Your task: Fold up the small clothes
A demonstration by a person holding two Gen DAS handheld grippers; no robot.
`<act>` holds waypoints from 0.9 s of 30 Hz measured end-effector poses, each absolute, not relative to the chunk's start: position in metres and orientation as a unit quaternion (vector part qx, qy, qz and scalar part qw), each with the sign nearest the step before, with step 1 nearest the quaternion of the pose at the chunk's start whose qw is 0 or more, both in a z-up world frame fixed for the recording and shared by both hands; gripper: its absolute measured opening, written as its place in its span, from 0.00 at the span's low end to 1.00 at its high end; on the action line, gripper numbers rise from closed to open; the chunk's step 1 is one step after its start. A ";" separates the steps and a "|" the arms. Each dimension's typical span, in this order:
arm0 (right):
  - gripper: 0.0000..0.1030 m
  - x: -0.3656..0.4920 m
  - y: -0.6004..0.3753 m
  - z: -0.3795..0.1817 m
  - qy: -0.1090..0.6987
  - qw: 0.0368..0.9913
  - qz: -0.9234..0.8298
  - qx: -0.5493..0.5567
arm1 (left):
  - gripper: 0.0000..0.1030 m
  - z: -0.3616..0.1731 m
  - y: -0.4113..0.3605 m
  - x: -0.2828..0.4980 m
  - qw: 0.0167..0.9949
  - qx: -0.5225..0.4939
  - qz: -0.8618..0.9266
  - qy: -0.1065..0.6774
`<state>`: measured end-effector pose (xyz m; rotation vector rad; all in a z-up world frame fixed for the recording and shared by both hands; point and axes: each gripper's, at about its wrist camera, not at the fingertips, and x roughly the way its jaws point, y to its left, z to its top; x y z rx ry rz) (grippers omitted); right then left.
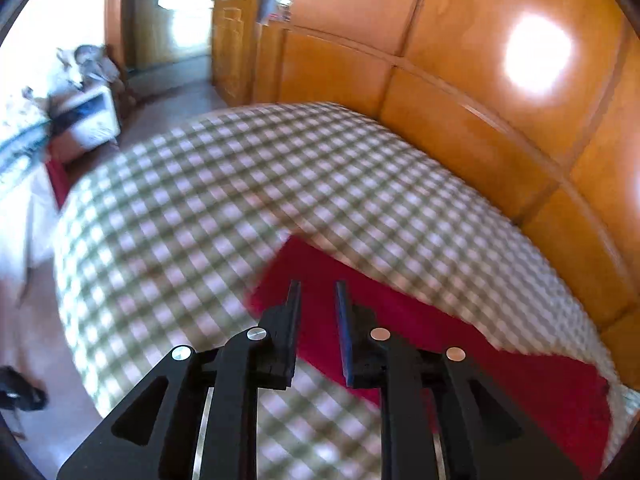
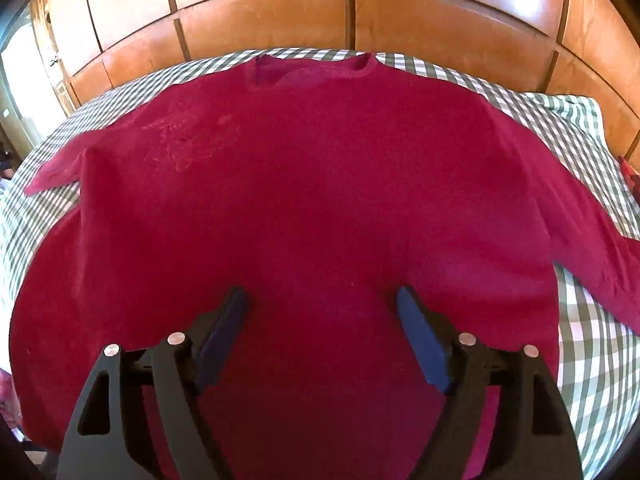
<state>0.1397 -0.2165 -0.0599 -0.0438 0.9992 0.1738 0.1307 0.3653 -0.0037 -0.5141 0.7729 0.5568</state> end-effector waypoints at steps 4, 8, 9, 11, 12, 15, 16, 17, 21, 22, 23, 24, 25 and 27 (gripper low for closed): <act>0.79 0.136 -0.218 -0.063 0.465 0.881 0.088 -0.013 | 0.14 -0.015 0.307 0.095 0.885 -0.248 0.093 0.384; 0.80 0.138 -0.216 -0.062 0.459 0.884 0.086 -0.015 | 0.32 -0.044 0.215 0.058 0.869 -0.222 -0.065 0.437; 0.80 0.139 -0.216 -0.061 0.460 0.884 0.086 -0.014 | 0.38 -0.052 0.195 0.048 0.861 -0.226 -0.093 0.446; 0.80 0.138 -0.219 -0.054 0.465 0.882 0.082 -0.009 | 0.46 -0.064 0.161 0.034 0.846 -0.225 -0.133 0.465; 0.80 0.136 -0.223 -0.049 0.463 0.883 0.077 -0.004 | 0.46 -0.068 0.148 0.029 0.842 -0.221 -0.143 0.472; 0.80 0.123 -0.252 -0.032 0.439 0.898 0.032 0.021 | 0.46 -0.084 0.111 0.020 0.827 -0.194 -0.170 0.499; 0.80 0.119 -0.261 -0.029 0.437 0.899 0.019 0.028 | 0.46 -0.088 0.102 0.018 0.831 -0.169 -0.162 0.504; 0.80 0.113 -0.276 -0.027 0.437 0.899 -0.002 0.036 | 0.42 -0.089 0.094 0.014 0.841 -0.146 -0.154 0.499; 0.80 0.090 -0.316 -0.034 0.461 0.882 -0.084 0.043 | 0.11 -0.081 0.090 0.008 0.840 -0.152 -0.159 0.495; 0.80 0.083 -0.326 -0.039 0.475 0.874 -0.091 0.049 | 0.10 -0.076 0.090 0.008 0.844 -0.149 -0.158 0.491; 0.75 0.075 -0.331 -0.043 0.487 0.867 -0.087 0.057 | 0.10 -0.070 0.091 0.006 0.847 -0.151 -0.159 0.485; 0.63 0.068 -0.333 -0.045 0.492 0.865 -0.074 0.064 | 0.10 -0.068 0.096 0.007 0.847 -0.155 -0.160 0.482; 0.54 0.061 -0.332 -0.045 0.493 0.866 -0.055 0.068 | 0.10 -0.063 0.099 0.005 0.846 -0.163 -0.163 0.480; 0.23 0.045 -0.321 -0.041 0.496 0.867 -0.009 0.052 | 0.10 -0.058 0.099 -0.001 0.845 -0.171 -0.164 0.479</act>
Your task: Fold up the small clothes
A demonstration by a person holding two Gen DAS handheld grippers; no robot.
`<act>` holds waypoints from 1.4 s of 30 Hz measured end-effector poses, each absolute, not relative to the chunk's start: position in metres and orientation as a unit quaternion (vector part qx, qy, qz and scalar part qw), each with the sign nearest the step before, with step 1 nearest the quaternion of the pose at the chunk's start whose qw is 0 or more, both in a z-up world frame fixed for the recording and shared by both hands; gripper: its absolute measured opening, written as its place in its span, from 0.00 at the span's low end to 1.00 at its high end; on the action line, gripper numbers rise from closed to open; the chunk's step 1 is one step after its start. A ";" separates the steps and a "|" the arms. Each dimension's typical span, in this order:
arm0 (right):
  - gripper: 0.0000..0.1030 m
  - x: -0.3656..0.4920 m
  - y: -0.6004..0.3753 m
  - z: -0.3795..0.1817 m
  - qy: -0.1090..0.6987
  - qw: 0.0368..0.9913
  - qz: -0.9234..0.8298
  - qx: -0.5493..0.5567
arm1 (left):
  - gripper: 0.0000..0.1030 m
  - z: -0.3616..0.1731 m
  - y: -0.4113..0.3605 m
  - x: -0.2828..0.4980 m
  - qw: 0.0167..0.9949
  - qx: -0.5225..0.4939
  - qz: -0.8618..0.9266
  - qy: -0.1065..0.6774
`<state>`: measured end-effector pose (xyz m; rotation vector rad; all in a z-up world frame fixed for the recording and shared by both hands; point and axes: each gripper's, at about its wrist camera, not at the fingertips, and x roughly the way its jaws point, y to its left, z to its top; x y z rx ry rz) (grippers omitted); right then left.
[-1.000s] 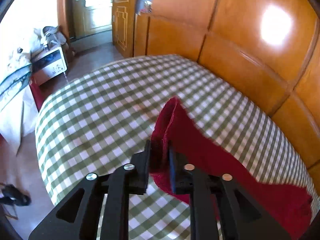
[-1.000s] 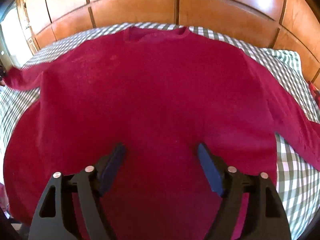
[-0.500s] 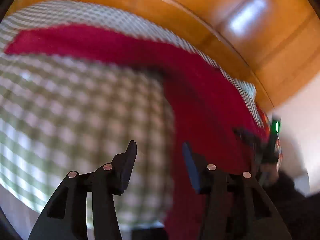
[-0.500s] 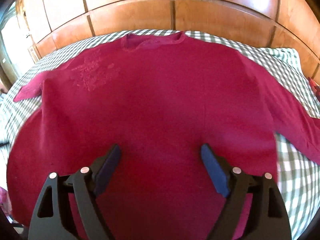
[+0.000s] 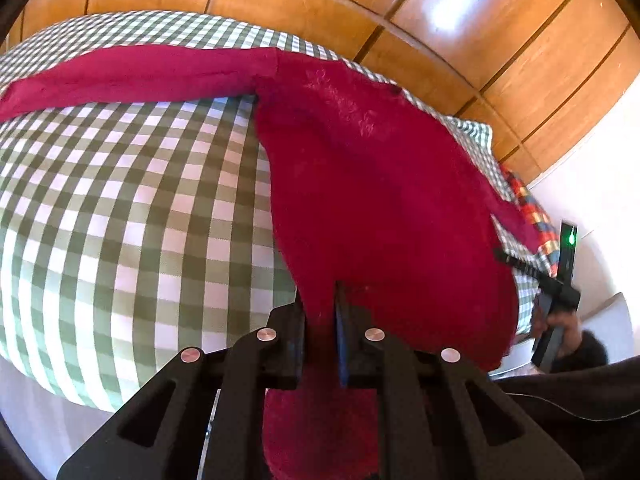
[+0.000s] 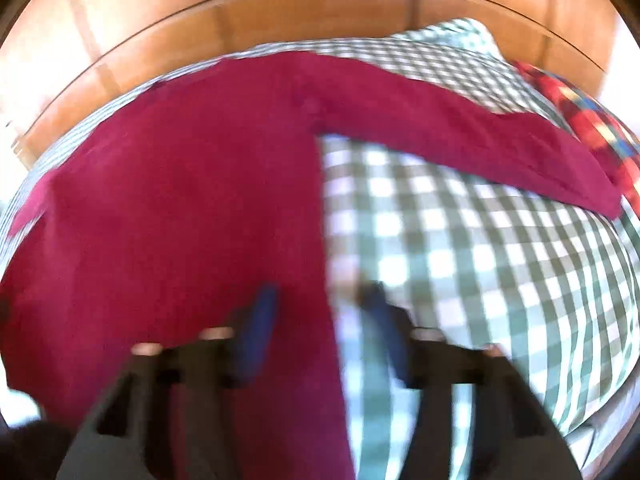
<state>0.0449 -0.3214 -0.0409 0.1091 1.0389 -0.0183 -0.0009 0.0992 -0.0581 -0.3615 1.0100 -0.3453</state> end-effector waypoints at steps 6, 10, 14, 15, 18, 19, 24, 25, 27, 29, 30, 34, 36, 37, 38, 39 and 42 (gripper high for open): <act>0.07 0.018 -0.326 -0.033 0.512 0.858 0.021 0.045 | 0.06 -0.094 0.118 -0.020 0.820 -0.161 -0.115 0.536; 0.12 0.018 -0.324 -0.042 0.517 0.855 0.022 0.035 | 0.06 -0.097 0.135 -0.022 0.814 -0.193 -0.088 0.541; 0.70 0.019 -0.352 -0.032 0.502 0.860 0.009 0.087 | 0.06 -0.064 0.141 -0.014 0.846 -0.188 -0.076 0.493; 0.69 0.019 -0.368 -0.028 0.491 0.865 -0.012 0.108 | 0.06 -0.055 0.142 -0.012 0.854 -0.190 -0.077 0.478; 0.69 0.019 -0.430 -0.024 0.459 0.862 -0.084 0.199 | 0.06 -0.037 0.131 0.002 0.869 -0.176 -0.085 0.455; 0.68 0.020 -0.447 -0.024 0.449 0.859 -0.106 0.220 | 0.06 -0.035 0.124 0.007 0.870 -0.171 -0.091 0.454; 0.60 0.032 -0.553 -0.041 0.398 0.812 -0.226 0.362 | 0.06 -0.042 0.071 0.034 0.870 -0.136 -0.125 0.458; 0.60 0.041 -0.569 -0.046 0.394 0.802 -0.239 0.381 | 0.07 -0.043 0.059 0.040 0.869 -0.133 -0.132 0.458; 0.61 0.051 -0.584 -0.047 0.377 0.795 -0.252 0.402 | 0.07 -0.044 0.038 0.050 0.865 -0.129 -0.152 0.461; 0.62 0.057 -0.600 -0.046 0.352 0.786 -0.267 0.433 | 0.07 -0.045 0.020 0.059 0.861 -0.126 -0.168 0.462; 0.60 0.059 -0.607 -0.046 0.343 0.782 -0.276 0.442 | 0.07 -0.045 0.013 0.062 0.859 -0.126 -0.175 0.465; 0.11 0.054 -0.630 -0.051 0.327 0.764 -0.295 0.471 | 0.07 -0.050 -0.005 0.069 0.852 -0.111 -0.191 0.475; 0.08 0.047 -0.641 -0.056 0.328 0.760 -0.288 0.482 | 0.07 -0.054 -0.008 0.073 0.848 -0.110 -0.192 0.481; 0.07 0.044 -0.643 -0.054 0.325 0.759 -0.285 0.487 | 0.07 -0.057 -0.008 0.075 0.846 -0.113 -0.191 0.484; 0.07 0.043 -0.644 -0.050 0.321 0.762 -0.284 0.486 | 0.07 -0.059 -0.009 0.078 0.845 -0.115 -0.191 0.486; 0.07 0.040 -0.644 -0.043 0.316 0.768 -0.281 0.481 | 0.07 -0.060 -0.008 0.081 0.844 -0.119 -0.191 0.488; 0.06 0.052 -0.637 -0.012 0.300 0.790 -0.261 0.466 | 0.07 -0.062 -0.004 0.091 0.842 -0.125 -0.187 0.490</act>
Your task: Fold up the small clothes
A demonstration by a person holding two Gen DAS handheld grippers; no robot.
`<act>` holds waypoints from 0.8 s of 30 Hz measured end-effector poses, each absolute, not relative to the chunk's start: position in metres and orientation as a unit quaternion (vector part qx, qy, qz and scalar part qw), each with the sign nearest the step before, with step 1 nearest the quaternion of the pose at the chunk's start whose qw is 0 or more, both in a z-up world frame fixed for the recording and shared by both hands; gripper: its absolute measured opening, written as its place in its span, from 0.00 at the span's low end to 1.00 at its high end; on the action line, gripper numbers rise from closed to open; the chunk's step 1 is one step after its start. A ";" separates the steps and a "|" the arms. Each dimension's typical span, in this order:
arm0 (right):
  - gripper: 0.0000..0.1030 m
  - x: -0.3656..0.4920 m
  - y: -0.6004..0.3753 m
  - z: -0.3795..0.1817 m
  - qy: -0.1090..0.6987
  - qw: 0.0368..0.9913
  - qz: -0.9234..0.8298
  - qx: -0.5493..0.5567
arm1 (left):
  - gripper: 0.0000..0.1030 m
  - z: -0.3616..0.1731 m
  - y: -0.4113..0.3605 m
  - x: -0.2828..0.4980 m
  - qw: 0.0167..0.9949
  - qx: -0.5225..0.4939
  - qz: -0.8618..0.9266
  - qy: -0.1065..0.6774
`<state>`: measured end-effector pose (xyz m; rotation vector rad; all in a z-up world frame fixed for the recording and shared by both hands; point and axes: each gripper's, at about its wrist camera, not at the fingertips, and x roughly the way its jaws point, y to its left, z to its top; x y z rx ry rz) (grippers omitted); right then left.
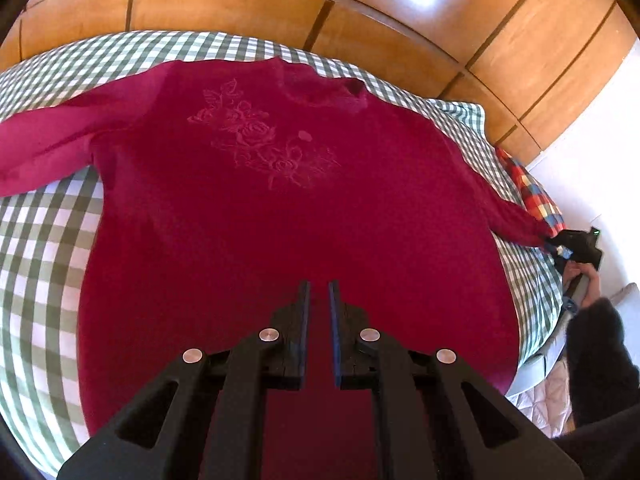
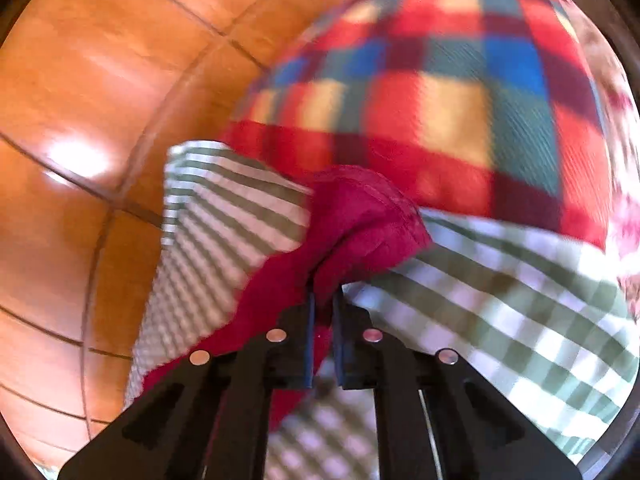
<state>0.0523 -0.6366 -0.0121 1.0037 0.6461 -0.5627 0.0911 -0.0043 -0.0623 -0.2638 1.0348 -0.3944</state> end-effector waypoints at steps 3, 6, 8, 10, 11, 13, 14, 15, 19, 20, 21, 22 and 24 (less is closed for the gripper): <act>0.06 0.088 -0.603 0.032 0.293 0.828 -0.211 0.429 | 0.07 -0.060 -0.002 0.101 0.844 -0.134 -0.186 0.485; 0.06 0.137 -0.540 0.071 0.303 0.867 -0.137 0.371 | 0.07 -0.054 0.000 0.111 0.848 -0.144 -0.189 0.474; 0.06 0.171 -0.484 0.089 0.312 0.886 -0.077 0.335 | 0.07 -0.049 0.001 0.117 0.850 -0.151 -0.190 0.468; 0.06 0.193 -0.427 0.098 0.325 0.895 -0.004 0.305 | 0.07 -0.046 0.003 0.122 0.851 -0.159 -0.190 0.464; 0.08 0.205 -0.384 0.103 0.334 0.898 0.056 0.281 | 0.07 -0.044 0.006 0.125 0.852 -0.164 -0.189 0.461; 0.29 0.212 -0.341 0.105 0.342 0.895 0.113 0.262 | 0.11 -0.043 0.010 0.128 0.851 -0.171 -0.186 0.460; 0.57 0.214 -0.322 0.105 0.341 0.893 0.138 0.261 | 0.27 -0.044 0.014 0.130 0.850 -0.179 -0.184 0.459; 0.62 0.212 -0.313 0.104 0.337 0.894 0.141 0.260 | 0.35 -0.044 0.020 0.131 0.851 -0.189 -0.180 0.456; 0.62 0.201 -0.309 0.086 0.358 0.892 0.125 0.245 | 0.42 -0.047 0.034 0.139 0.851 -0.210 -0.170 0.451; 0.62 0.192 -0.316 0.077 0.368 0.891 0.109 0.242 | 0.42 -0.049 0.038 0.143 0.849 -0.219 -0.169 0.451; 0.62 0.187 -0.325 0.070 0.375 0.889 0.097 0.243 | 0.42 -0.049 0.040 0.146 0.848 -0.223 -0.169 0.451; 0.62 0.177 -0.337 0.061 0.382 0.888 0.081 0.243 | 0.42 -0.051 0.041 0.152 0.846 -0.230 -0.167 0.452; 0.62 0.147 -0.363 0.043 0.400 0.881 0.043 0.249 | 0.42 -0.054 0.041 0.163 0.841 -0.243 -0.166 0.454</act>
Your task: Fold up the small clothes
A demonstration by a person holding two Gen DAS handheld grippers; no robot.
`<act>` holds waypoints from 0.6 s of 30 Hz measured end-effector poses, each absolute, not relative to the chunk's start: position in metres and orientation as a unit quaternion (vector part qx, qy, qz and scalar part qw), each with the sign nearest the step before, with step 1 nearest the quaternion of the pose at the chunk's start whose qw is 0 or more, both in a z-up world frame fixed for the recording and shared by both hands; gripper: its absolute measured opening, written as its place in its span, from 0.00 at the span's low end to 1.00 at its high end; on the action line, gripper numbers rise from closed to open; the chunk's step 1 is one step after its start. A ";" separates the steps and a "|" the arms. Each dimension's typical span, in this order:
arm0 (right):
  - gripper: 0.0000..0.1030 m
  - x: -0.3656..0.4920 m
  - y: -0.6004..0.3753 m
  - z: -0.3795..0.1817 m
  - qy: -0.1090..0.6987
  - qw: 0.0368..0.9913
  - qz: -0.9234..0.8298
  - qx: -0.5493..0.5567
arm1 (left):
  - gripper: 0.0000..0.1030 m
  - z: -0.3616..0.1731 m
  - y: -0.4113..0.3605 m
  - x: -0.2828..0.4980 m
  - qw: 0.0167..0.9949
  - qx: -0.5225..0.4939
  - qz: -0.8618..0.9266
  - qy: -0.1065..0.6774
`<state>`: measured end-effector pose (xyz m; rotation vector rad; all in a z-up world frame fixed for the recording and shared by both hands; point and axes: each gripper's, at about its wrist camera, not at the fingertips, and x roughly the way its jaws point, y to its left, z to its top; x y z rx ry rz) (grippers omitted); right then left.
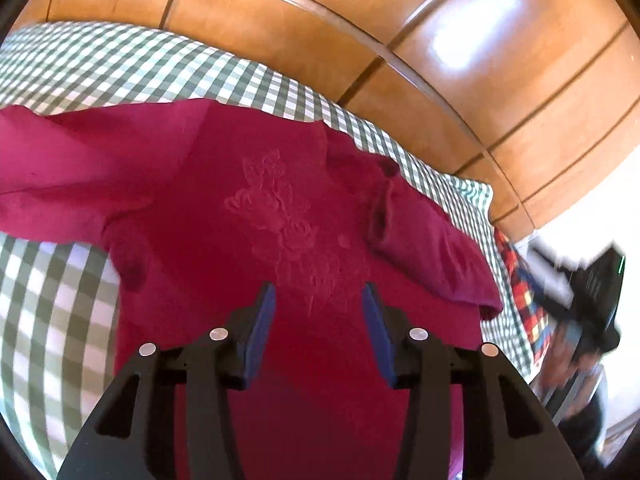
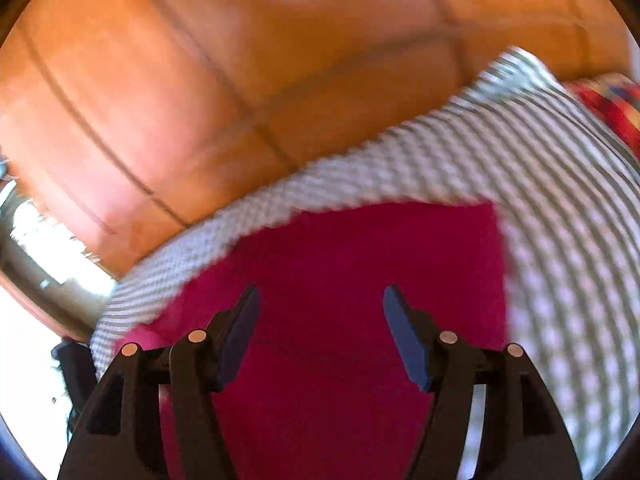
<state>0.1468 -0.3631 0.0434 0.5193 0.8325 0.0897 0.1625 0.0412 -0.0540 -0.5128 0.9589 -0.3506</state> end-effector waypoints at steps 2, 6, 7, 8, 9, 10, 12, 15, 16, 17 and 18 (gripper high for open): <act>0.63 0.123 -0.393 0.023 0.420 0.869 0.007 0.263 | 0.42 -0.056 0.037 0.173 0.838 -0.250 -0.167 0.455; 0.63 0.076 -0.439 -0.012 0.448 0.845 -0.053 0.288 | 0.42 -0.057 0.008 0.203 0.832 -0.243 -0.186 0.463; 0.64 0.069 -0.445 -0.015 0.449 0.841 -0.059 0.296 | 0.42 -0.058 0.000 0.211 0.829 -0.241 -0.192 0.466; 0.64 0.061 -0.454 -0.020 0.451 0.836 -0.067 0.306 | 0.42 -0.060 -0.011 0.222 0.826 -0.240 -0.197 0.471; 0.64 0.056 -0.460 -0.024 0.451 0.834 -0.072 0.312 | 0.43 -0.062 -0.019 0.230 0.823 -0.238 -0.200 0.476; 0.64 0.054 -0.461 -0.025 0.451 0.832 -0.072 0.314 | 0.53 -0.064 -0.027 0.238 0.821 -0.236 -0.200 0.481; 0.64 0.055 -0.462 -0.024 0.450 0.835 -0.069 0.309 | 0.64 -0.069 -0.043 0.258 0.817 -0.237 -0.192 0.489; 0.68 0.066 -0.456 -0.024 0.449 0.845 -0.063 0.284 | 0.57 -0.079 -0.060 0.281 0.797 -0.250 -0.205 0.510; 0.68 0.072 -0.453 -0.025 0.450 0.845 -0.057 0.282 | 0.35 -0.080 -0.064 0.285 0.793 -0.251 -0.209 0.514; 0.68 0.078 -0.449 -0.027 0.452 0.845 -0.052 0.281 | 0.17 -0.082 -0.071 0.290 0.790 -0.246 -0.209 0.522; 0.68 0.085 -0.446 -0.029 0.453 0.845 -0.049 0.279 | 0.11 -0.080 -0.075 0.293 0.794 -0.238 -0.203 0.521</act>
